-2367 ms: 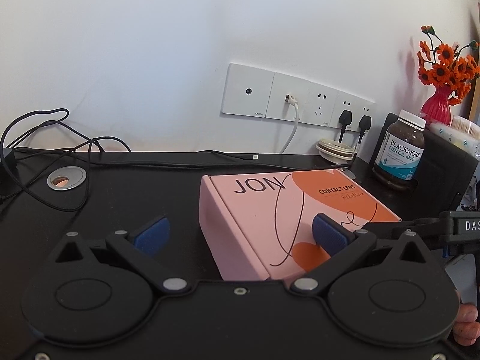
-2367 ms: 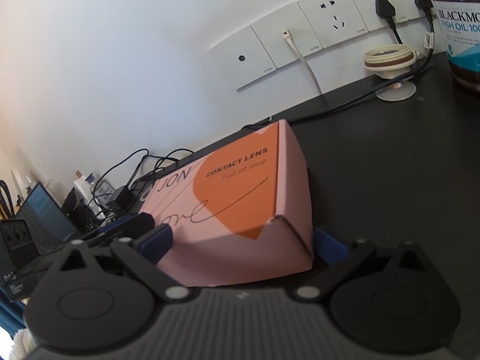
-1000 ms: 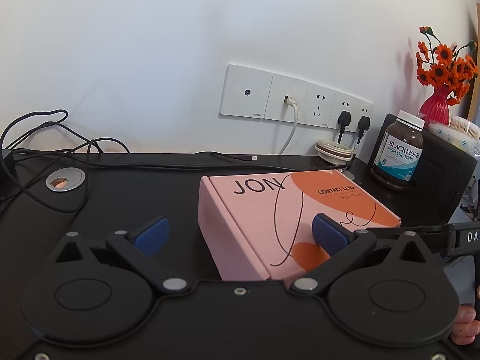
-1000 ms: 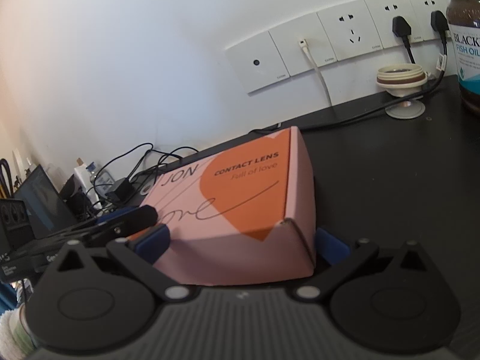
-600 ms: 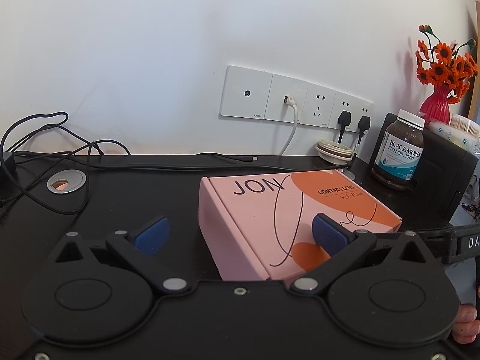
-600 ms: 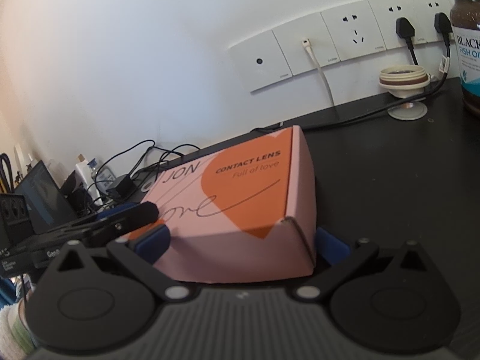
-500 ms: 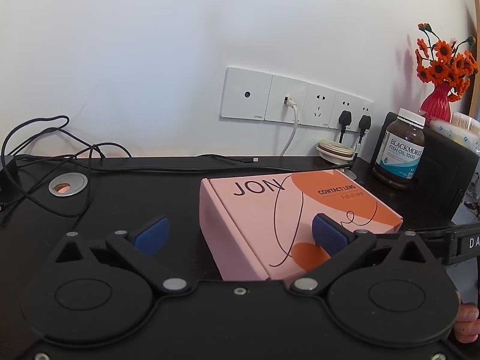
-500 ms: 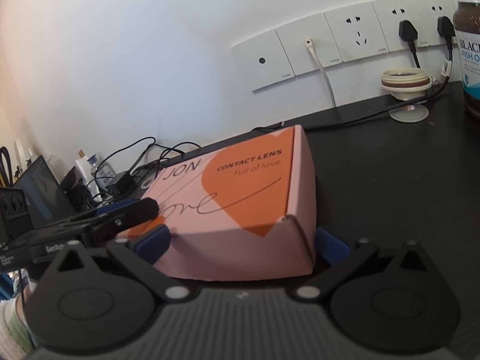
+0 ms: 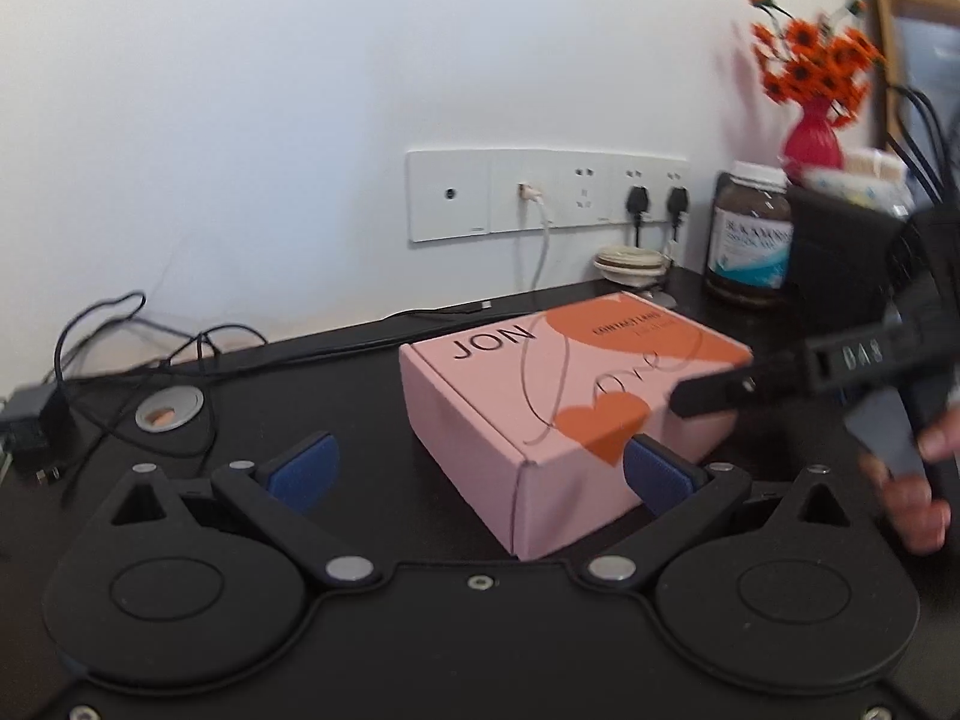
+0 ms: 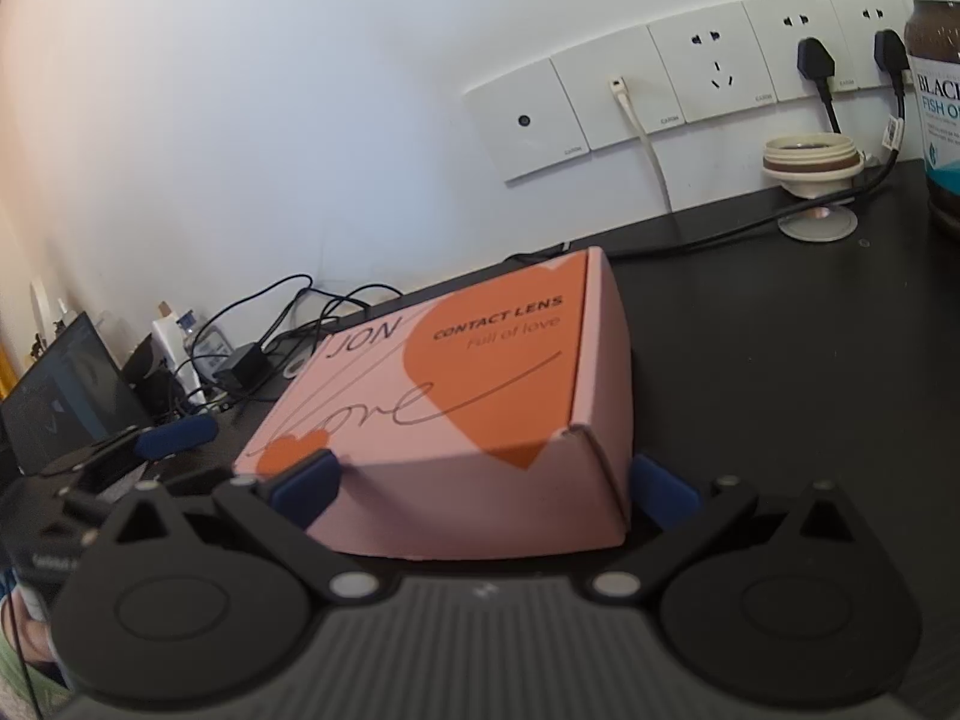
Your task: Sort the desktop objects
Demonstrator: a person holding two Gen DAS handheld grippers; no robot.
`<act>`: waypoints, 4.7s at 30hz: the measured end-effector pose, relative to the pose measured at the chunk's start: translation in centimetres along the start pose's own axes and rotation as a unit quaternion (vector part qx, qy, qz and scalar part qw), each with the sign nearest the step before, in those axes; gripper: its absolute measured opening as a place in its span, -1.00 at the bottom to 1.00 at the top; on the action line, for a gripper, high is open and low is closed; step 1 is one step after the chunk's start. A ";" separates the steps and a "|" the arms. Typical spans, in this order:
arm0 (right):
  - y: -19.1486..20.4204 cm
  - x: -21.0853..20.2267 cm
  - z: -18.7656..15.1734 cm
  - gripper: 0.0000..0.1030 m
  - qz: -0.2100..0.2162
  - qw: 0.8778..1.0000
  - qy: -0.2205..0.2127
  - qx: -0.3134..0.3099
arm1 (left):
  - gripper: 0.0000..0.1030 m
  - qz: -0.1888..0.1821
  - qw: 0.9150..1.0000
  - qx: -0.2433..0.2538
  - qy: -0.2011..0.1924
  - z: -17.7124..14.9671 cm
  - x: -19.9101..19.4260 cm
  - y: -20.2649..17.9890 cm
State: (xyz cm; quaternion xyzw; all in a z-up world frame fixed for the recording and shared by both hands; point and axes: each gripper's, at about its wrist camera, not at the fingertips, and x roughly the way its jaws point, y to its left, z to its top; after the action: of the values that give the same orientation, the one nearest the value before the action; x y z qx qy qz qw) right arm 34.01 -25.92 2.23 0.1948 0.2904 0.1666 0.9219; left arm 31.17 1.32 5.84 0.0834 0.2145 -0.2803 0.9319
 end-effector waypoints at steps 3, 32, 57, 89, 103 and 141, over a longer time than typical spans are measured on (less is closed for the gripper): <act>0.0 0.0 0.0 0.99 0.000 1.000 0.001 0.002 | 0.99 -0.012 1.000 0.015 0.002 0.0 0.1 -0.3; 1.3 -1.8 0.6 0.97 -0.017 0.998 -0.028 -0.055 | 0.43 0.027 0.996 0.079 0.021 -0.7 2.1 -1.0; 1.5 -0.9 0.5 0.99 0.039 0.998 -0.041 -0.030 | 0.99 -0.041 0.998 -0.015 0.053 -0.3 2.8 -1.4; 0.8 0.4 -0.3 0.99 0.060 0.998 -0.002 -0.001 | 0.99 -0.062 0.993 -0.073 0.063 -0.7 2.7 0.2; 1.7 0.1 -0.4 0.99 0.039 0.999 0.008 -0.013 | 0.99 -0.045 0.997 -0.027 0.061 -0.8 2.2 -1.1; 1.8 1.0 1.3 0.99 0.009 0.998 0.057 -0.034 | 1.00 0.024 0.996 -0.040 0.078 0.0 2.9 -1.6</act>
State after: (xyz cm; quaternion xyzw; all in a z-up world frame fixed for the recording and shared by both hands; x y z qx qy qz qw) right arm 35.24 -24.24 3.60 0.1564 0.3348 0.1955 0.9084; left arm 32.41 -1.37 4.47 0.0723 0.2958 -0.2420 0.9213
